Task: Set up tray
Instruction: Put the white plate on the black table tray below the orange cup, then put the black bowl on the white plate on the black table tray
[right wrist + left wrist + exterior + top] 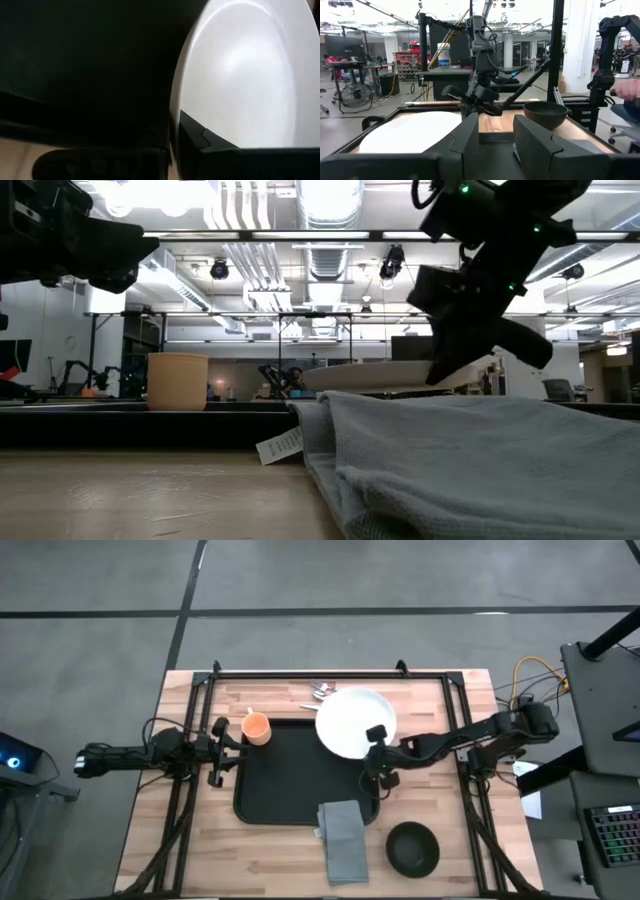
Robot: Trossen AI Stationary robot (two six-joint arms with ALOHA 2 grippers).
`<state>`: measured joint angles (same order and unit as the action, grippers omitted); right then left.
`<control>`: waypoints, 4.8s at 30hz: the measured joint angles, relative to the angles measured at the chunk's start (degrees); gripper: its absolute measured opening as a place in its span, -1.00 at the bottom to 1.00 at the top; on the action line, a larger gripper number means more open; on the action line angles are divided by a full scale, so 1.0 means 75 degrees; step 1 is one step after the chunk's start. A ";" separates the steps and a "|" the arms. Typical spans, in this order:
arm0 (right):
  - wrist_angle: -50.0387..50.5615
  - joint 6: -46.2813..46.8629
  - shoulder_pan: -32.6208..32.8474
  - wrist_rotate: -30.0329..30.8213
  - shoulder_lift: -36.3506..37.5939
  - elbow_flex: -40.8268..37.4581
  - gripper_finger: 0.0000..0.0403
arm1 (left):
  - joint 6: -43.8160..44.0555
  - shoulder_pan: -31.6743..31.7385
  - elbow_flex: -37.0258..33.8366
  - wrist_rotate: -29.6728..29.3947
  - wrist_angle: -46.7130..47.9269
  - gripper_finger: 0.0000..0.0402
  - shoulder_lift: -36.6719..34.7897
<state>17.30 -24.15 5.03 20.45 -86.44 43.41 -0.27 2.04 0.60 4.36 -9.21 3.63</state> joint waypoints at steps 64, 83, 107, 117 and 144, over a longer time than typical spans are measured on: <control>-0.0737 -0.2849 0.0913 -0.2553 -0.4594 0.4777 -0.96 | 0.0000 0.0000 0.0000 -0.0003 0.0113 -0.48 0.0733; -0.1153 -0.2718 0.0806 -0.2562 -0.4594 0.4769 -0.94 | 0.0000 0.0000 -0.0003 -0.0001 0.0116 -0.48 0.0730; -0.1360 -0.2183 0.0774 -0.2563 -0.4554 0.4775 -0.20 | 0.0000 0.0000 0.0000 0.0000 0.0116 -0.48 0.0730; -0.0653 -0.1317 0.0779 -0.2521 -0.3970 0.4775 -0.11 | 0.0000 0.0001 0.0000 -0.0002 0.0121 -0.48 0.0727; 0.1523 -0.0325 0.1095 -0.2543 -0.3200 0.4769 -0.19 | 0.0000 0.0002 0.0001 0.0000 0.0116 -0.48 0.0765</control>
<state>28.72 -26.59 13.24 1.37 -110.44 79.18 -0.27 2.06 0.61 4.36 -8.34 9.37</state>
